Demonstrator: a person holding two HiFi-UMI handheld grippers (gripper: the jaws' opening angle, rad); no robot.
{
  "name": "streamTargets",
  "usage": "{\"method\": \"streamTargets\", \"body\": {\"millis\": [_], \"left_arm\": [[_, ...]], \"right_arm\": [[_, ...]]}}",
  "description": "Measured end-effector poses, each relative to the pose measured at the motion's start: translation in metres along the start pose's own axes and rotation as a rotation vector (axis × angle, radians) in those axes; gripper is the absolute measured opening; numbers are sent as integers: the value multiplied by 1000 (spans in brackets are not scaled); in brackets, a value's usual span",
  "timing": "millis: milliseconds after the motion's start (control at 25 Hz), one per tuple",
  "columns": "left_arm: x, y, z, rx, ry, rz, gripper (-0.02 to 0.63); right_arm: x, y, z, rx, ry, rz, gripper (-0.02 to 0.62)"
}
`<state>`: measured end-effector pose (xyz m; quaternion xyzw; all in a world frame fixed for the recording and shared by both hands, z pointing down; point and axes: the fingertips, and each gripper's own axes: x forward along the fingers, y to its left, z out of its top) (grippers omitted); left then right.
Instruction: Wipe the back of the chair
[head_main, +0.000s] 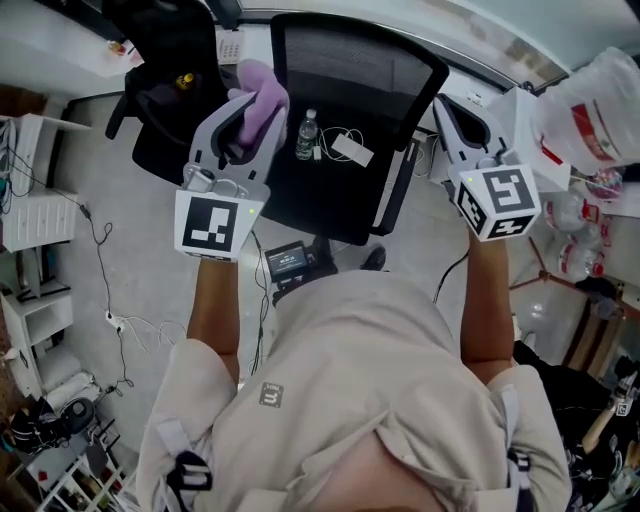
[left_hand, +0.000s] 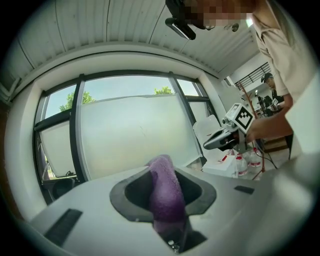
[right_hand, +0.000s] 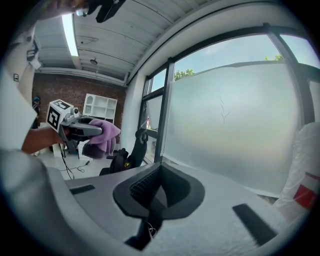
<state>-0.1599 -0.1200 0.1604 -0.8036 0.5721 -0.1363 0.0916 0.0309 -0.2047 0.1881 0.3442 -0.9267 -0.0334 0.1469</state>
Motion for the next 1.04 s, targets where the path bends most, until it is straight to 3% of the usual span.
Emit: {"method": "streamTargets", "body": {"millis": [1040], "left_arm": [[-22,-46,24,-24,-10,-69,101]], "right_arm": [[-50,-3,12,15,9,-32,-9]]}}
